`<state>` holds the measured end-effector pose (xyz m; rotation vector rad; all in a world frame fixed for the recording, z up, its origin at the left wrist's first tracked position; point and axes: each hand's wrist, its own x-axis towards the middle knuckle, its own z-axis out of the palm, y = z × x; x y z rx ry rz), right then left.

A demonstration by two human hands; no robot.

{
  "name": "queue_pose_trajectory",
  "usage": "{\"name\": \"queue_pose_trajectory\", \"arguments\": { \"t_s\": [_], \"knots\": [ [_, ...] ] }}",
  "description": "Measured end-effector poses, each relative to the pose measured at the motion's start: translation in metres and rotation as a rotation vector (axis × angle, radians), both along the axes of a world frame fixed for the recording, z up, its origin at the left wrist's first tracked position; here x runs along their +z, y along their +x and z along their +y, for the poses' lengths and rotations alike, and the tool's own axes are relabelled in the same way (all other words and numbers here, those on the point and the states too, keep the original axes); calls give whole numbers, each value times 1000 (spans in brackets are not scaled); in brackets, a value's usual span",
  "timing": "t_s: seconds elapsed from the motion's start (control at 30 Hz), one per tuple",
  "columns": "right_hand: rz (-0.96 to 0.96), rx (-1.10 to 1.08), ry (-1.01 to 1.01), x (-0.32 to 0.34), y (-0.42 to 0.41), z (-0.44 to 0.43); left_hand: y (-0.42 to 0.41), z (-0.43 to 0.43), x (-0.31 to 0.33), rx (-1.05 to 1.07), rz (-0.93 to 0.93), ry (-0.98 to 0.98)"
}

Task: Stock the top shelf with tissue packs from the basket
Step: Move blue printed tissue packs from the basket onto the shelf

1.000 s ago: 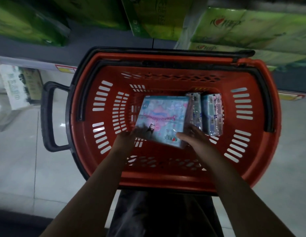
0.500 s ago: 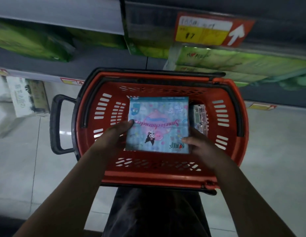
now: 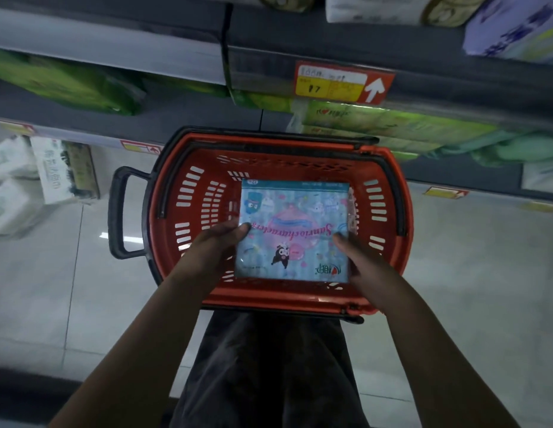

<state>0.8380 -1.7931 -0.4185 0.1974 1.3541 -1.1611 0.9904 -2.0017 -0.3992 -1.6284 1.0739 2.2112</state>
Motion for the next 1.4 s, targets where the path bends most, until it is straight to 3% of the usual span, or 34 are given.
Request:
{"name": "queue_pose_trajectory", "arguments": {
  "t_s": [1.4],
  "knots": [
    [168,-99,-122,311,20,30,11,31,305,-54,175,-129]
  ]
}}
